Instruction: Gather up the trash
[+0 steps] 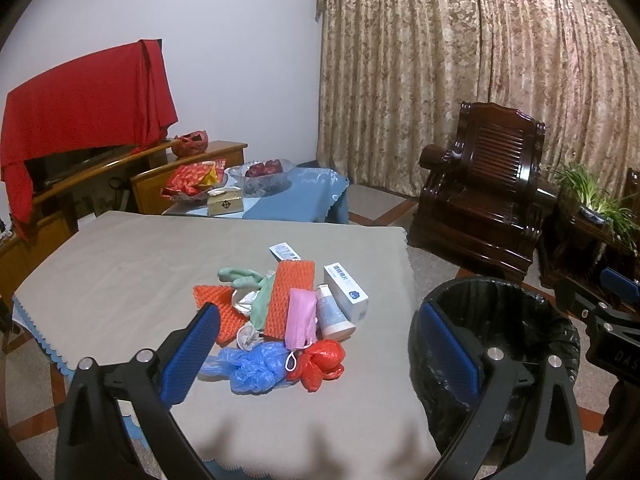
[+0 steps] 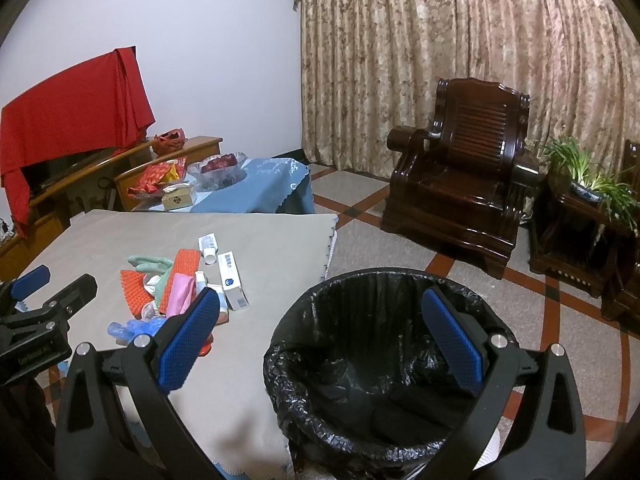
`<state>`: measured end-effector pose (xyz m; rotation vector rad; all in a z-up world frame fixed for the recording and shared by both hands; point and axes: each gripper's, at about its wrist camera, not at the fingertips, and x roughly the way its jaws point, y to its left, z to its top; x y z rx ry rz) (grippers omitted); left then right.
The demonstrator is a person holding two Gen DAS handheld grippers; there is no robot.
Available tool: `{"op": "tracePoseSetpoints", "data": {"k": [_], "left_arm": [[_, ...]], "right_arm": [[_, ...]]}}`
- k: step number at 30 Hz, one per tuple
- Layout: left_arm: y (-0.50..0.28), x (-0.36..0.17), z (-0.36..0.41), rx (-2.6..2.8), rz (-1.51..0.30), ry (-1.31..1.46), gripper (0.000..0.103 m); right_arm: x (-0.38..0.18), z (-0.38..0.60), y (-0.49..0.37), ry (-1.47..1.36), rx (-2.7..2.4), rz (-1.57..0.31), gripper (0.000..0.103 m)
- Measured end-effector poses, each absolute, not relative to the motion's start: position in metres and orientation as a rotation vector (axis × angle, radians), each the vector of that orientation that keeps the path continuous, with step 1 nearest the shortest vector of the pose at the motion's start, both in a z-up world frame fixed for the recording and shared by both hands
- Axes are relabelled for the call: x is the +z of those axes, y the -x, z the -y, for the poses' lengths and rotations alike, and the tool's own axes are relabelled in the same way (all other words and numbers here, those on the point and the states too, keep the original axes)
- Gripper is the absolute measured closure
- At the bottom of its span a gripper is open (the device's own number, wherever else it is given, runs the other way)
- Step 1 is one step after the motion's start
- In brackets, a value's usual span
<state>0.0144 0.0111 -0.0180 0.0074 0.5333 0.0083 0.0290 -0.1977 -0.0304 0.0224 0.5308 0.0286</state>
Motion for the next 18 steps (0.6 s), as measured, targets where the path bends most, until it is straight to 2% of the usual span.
{"op": "tracePoseSetpoints", "data": {"k": [18], "left_arm": [[-0.059,-0.046,-0.049,0.088,-0.543,-0.017,0.006]], "right_arm": [[-0.051,0.163,-0.105,0.01,0.122,-0.587,0.005]]}}
